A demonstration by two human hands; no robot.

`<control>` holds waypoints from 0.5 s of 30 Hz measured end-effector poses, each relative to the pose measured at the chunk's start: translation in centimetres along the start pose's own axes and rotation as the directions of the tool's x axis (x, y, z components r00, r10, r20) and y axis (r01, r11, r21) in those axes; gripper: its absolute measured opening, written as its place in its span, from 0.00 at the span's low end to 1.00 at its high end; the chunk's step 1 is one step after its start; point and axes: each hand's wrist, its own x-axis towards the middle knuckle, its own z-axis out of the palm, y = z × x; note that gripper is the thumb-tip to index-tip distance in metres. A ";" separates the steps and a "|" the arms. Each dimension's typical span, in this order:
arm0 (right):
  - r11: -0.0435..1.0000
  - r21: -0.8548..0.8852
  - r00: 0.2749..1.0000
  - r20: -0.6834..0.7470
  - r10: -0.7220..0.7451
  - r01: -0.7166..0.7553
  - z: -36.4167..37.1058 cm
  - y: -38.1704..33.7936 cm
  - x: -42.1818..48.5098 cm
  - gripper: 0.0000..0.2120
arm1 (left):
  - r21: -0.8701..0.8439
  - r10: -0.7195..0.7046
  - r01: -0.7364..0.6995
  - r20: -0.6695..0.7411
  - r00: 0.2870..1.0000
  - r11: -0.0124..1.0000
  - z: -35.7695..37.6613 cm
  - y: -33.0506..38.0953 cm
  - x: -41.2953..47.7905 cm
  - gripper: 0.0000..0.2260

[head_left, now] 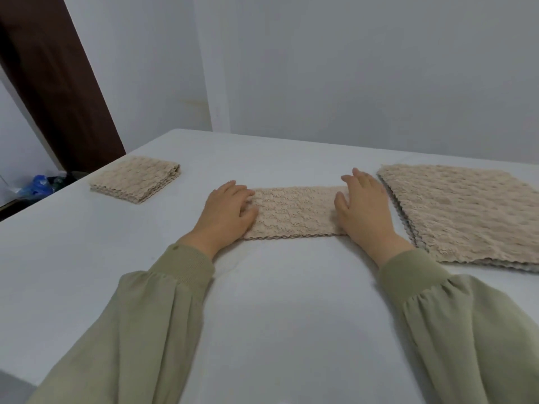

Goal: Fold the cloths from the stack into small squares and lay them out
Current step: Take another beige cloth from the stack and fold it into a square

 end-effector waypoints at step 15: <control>0.984 -0.088 0.985 0.085 -0.150 0.157 -1.5 -3.8 -6.0 0.10 | 0.090 0.173 -0.187 0.142 0.975 0.978 -2.3 0.5 -2.7 0.13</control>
